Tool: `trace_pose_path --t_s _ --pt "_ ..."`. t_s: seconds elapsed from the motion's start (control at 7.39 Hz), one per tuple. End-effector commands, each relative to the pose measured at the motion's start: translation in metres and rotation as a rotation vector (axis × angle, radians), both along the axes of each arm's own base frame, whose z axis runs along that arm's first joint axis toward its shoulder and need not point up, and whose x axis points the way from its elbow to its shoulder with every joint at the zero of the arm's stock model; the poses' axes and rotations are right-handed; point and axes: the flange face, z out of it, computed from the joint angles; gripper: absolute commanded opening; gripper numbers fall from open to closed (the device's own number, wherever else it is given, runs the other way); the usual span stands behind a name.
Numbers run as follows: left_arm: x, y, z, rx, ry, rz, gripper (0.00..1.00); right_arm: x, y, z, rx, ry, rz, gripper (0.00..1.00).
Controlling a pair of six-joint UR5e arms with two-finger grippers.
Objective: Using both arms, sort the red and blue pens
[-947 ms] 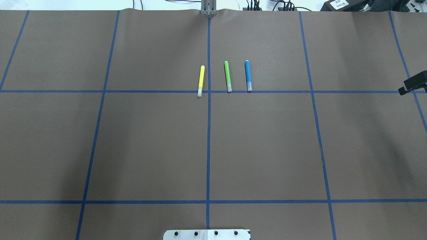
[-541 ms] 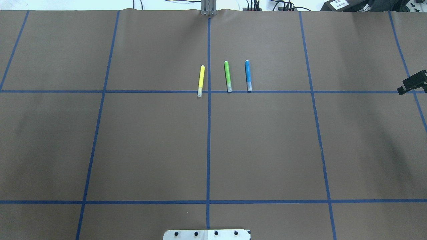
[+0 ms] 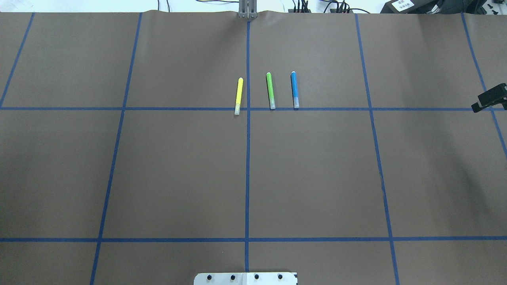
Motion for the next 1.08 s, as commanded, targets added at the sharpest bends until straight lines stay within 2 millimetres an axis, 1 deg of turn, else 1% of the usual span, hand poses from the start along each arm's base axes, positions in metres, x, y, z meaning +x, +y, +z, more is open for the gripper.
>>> trace_pose_path --t_s 0.0,0.27,0.41,0.54,0.68,0.81,0.95 --pt "0.006 0.073 0.006 -0.002 -0.042 -0.031 0.00 0.000 0.000 0.000 0.000 0.000 -0.001 1.00" --pt "0.024 0.143 0.001 -0.005 -0.045 -0.029 0.00 0.000 0.000 0.000 -0.001 0.000 0.000 1.00" --pt "0.029 0.165 0.002 0.004 -0.073 -0.012 0.00 0.000 0.000 0.000 0.000 0.000 -0.001 1.00" --pt "0.033 0.181 0.001 0.008 -0.102 -0.023 0.00 0.000 0.000 0.000 0.000 0.000 -0.001 1.00" --pt "0.034 0.184 0.002 0.016 -0.120 -0.032 0.00 0.000 0.001 0.001 -0.002 0.001 -0.001 1.00" --pt "0.038 0.195 0.008 0.020 -0.155 -0.059 0.00 0.000 0.001 0.002 -0.004 0.001 -0.001 1.00" --pt "0.041 0.202 0.012 0.022 -0.181 -0.074 0.00 0.000 0.001 0.002 -0.004 0.001 -0.001 1.00"
